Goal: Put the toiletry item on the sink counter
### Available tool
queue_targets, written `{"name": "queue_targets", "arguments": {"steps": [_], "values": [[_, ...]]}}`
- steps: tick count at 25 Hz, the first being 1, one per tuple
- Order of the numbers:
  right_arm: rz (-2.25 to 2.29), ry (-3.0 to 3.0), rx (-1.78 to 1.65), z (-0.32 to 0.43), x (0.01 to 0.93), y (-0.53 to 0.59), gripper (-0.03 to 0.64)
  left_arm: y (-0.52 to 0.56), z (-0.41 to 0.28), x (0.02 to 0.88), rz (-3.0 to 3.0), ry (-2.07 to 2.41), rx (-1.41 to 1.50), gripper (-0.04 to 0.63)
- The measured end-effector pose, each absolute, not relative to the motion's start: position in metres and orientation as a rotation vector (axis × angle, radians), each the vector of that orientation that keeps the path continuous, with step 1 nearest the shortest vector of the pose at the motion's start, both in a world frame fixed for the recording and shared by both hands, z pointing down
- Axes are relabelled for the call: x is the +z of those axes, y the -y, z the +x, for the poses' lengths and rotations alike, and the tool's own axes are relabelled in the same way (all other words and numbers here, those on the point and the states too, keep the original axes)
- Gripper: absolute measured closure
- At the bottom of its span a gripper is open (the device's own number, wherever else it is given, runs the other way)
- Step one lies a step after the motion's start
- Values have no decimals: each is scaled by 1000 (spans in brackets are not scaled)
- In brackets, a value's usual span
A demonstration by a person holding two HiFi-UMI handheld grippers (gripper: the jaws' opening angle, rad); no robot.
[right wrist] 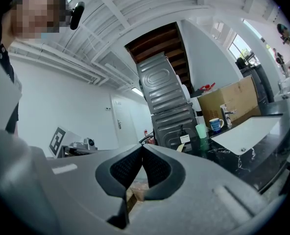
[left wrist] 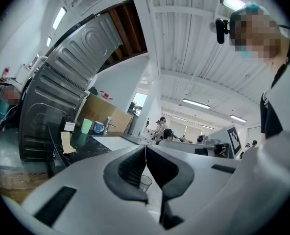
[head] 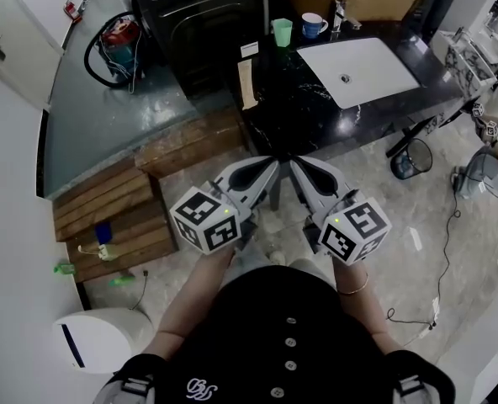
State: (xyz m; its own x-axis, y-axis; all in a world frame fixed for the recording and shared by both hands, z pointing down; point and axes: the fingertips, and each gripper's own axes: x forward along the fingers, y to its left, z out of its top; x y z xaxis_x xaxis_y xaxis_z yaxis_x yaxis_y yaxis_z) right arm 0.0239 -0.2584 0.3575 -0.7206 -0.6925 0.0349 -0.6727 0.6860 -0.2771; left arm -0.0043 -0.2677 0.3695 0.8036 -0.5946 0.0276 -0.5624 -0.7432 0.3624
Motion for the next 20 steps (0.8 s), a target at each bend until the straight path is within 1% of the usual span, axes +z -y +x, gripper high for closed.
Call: {"name": "queue_targets", "arguments": {"steps": [20], "values": [[-1203, -2800, -409, 27, 355, 268, 614, 277, -1, 358, 2652, 876, -145, 583]]}}
